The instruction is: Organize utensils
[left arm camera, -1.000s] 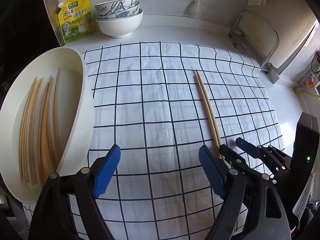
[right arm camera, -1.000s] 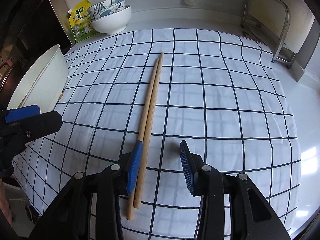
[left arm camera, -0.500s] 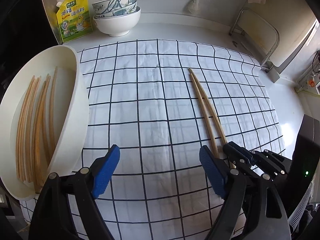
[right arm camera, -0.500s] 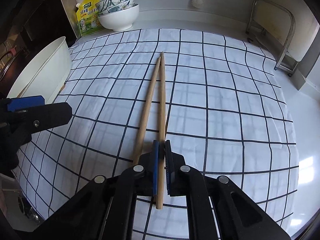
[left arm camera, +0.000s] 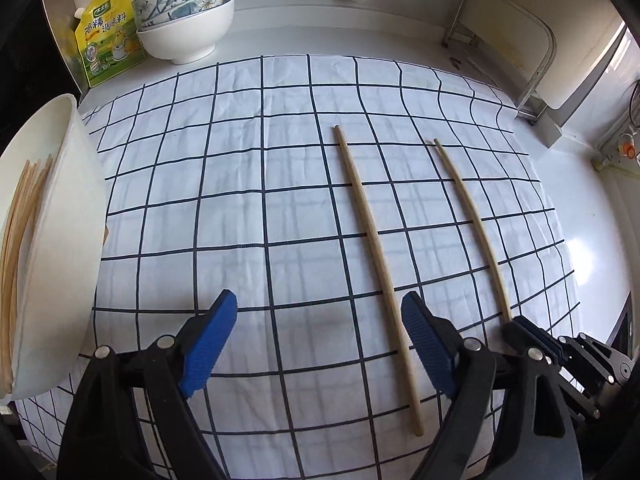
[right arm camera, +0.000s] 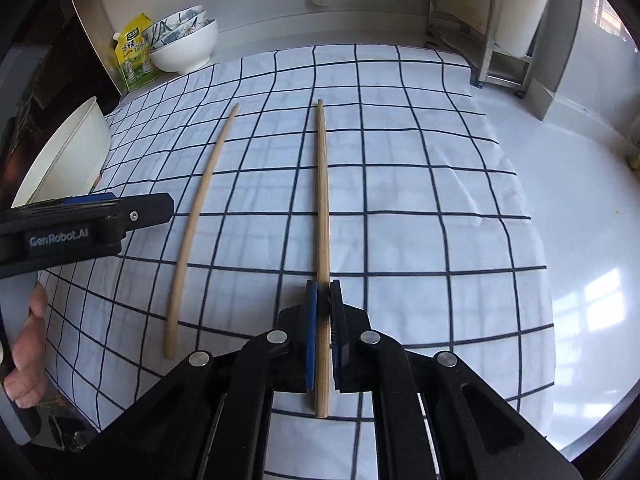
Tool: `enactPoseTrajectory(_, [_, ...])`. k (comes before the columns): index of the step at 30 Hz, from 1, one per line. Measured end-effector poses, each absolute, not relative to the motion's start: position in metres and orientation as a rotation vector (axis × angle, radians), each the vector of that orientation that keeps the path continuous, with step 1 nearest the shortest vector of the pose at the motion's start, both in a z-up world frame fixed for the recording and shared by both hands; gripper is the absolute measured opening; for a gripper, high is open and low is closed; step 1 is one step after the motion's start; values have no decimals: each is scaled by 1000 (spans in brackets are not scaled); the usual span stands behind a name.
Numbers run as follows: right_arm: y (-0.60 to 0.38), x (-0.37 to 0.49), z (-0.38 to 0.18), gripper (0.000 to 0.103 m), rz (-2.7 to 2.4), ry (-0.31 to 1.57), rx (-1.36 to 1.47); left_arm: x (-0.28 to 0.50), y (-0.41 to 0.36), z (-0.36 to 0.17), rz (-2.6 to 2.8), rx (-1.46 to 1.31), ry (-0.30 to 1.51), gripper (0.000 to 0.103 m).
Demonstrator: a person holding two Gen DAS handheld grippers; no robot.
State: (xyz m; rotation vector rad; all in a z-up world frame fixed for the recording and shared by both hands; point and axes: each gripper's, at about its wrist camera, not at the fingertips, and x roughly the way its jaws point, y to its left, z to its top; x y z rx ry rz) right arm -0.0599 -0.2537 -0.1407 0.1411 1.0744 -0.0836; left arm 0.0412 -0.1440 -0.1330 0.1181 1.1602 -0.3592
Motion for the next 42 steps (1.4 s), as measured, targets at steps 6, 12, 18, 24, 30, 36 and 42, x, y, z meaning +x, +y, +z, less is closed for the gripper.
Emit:
enactPoseTrajectory(6, [-262,-61,-135,15,-86,1043,171,43,-153,-139,-346,136,1143,83])
enactPoseTrajectory(12, [-262,-41,-138,19,-103,1040,140,45,-159,-145,-325,152,1143,83])
enactPoseTrajectory(18, [-258,-29,-143,21,-110,1034,84,48,-162,-152,-306,162,1144,82])
enactPoseTrajectory(24, [-250,-24,-145,15,-112,1027,25,40,-171,-147,-329,186,1132,50])
enactPoseTrajectory(30, [-254,-22,-144,6,-105,1038,57,33,-182,-143,-389,190,1159,7])
enactPoseTrajectory(36, [-256,-27,-134,6,-93,1034,153,34,-166,-132,-416,137,1188,7])
enactPoseTrajectory(42, [-239,-25,-100,6,-58,988,196,32,-137,-91,-429,93,1138,7])
